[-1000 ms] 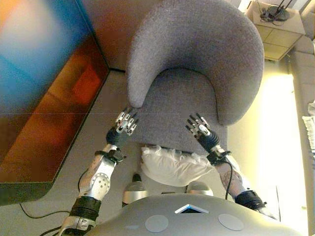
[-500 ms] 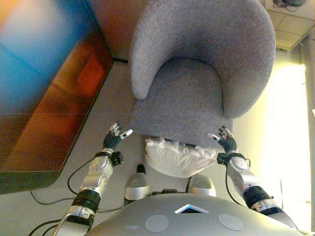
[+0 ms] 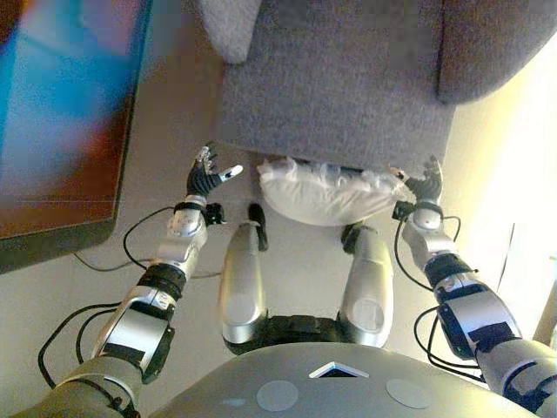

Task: Pick up the cushion and take it to the sofa

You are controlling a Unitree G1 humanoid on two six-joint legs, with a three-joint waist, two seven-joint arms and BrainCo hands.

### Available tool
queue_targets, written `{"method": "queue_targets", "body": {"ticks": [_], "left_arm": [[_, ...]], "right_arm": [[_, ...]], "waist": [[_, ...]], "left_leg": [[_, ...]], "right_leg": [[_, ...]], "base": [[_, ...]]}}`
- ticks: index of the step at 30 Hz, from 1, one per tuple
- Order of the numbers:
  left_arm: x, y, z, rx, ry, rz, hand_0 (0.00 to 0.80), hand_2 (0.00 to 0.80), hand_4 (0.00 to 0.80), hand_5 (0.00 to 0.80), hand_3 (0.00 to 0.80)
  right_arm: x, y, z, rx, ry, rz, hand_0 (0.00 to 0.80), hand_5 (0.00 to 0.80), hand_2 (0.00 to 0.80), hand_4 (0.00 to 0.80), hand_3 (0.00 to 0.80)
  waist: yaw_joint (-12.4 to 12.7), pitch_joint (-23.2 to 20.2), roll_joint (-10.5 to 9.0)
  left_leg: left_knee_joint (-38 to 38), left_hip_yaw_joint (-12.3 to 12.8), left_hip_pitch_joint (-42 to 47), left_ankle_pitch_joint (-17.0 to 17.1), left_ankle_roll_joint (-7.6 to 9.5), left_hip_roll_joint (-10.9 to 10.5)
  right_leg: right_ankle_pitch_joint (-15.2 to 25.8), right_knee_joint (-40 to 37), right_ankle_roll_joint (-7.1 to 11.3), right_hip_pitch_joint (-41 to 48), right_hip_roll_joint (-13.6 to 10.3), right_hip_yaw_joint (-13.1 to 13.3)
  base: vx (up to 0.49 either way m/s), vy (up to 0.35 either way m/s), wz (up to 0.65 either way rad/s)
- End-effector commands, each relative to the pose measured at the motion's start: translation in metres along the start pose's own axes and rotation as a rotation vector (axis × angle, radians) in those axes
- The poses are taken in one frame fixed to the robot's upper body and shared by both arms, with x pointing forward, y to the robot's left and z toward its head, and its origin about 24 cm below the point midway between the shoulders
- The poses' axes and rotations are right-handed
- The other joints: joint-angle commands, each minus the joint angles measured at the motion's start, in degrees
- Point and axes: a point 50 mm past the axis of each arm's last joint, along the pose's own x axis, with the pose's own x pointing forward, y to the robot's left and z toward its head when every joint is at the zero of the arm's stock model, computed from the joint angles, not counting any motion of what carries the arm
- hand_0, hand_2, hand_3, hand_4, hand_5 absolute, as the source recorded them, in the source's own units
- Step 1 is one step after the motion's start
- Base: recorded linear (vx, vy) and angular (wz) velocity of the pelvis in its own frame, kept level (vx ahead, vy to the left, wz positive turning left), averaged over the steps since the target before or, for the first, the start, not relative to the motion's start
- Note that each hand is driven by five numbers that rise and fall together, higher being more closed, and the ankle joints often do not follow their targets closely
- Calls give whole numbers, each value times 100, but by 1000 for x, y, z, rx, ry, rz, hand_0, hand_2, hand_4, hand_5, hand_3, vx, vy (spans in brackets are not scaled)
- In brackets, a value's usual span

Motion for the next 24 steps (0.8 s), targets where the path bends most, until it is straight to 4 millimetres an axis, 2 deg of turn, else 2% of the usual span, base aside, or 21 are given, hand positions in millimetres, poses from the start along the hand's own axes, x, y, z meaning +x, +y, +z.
{"method": "queue_targets", "body": {"ticks": [1, 9, 10, 11, 13, 20, 24], "left_arm": [[4, 0, 4, -32, -30, 16, 0, 0, 0, 0, 0], [20, 0, 26, -22, -72, 5, 0, 0, 0, 0, 0], [21, 1, 31, -17, -83, 3, 0, 0, 0, 0, 0], [21, 2, 32, -19, -85, -1, 0, 0, 0, 0, 0], [22, 3, 35, -12, -90, -2, 0, 0, 0, 0, 0], [28, 21, 46, 15, -69, 24, 0, 0, 0, 0, 0], [33, 20, 52, 25, -44, -31, 0, 0, 0, 0, 0]], "right_arm": [[10, -24, 4, 71, 16, -53, 0, 0, 0, 0, 0], [28, -47, 31, 174, 7, -46, 0, 0, 0, 0, 0], [29, -52, 35, 196, -3, -57, 0, 0, 0, 0, 0], [30, -55, 34, 203, -4, -56, 0, 0, 0, 0, 0], [30, -58, 34, 205, -6, -23, 0, 0, 0, 0, 0], [27, -38, 43, 186, -32, 325, 0, 0, 0, 0, 0], [27, -25, 52, 118, -31, 451, 0, 0, 0, 0, 0]], "waist": [[-33, -278, -5], [-176, -110, 183], [-201, -52, 188], [-206, -9, 200], [-207, 41, 197], [-271, 142, 96], [-282, 204, 84]], "left_leg": [[24, -401, -426, 166, -344, 290], [1055, -510, -1618, -108, -236, 279], [1246, -549, -1809, -168, -208, 253], [1514, -593, -1908, -436, -228, 266], [1772, -597, -2134, -528, -195, 272], [2665, -673, -3064, -719, -66, 218], [3041, -688, -3406, -838, -23, 224]], "right_leg": [[512, -51, 477, -256, -396, 607], [204, 1103, 334, -1557, -289, 996], [156, 1302, 304, -1765, -249, 1054], [-94, 1597, 330, -1884, -220, 1100], [-166, 1848, 302, -2113, -224, 1092], [-265, 2579, 187, -3005, -143, 1195], [-366, 2895, 154, -3348, -147, 1226]], "base": [[-62, 0, -4], [-78, 23, 0], [12, -21, -5], [0, 0, 0], [-13, -39, 1], [-52, -65, 1], [-57, -43, 5]]}}
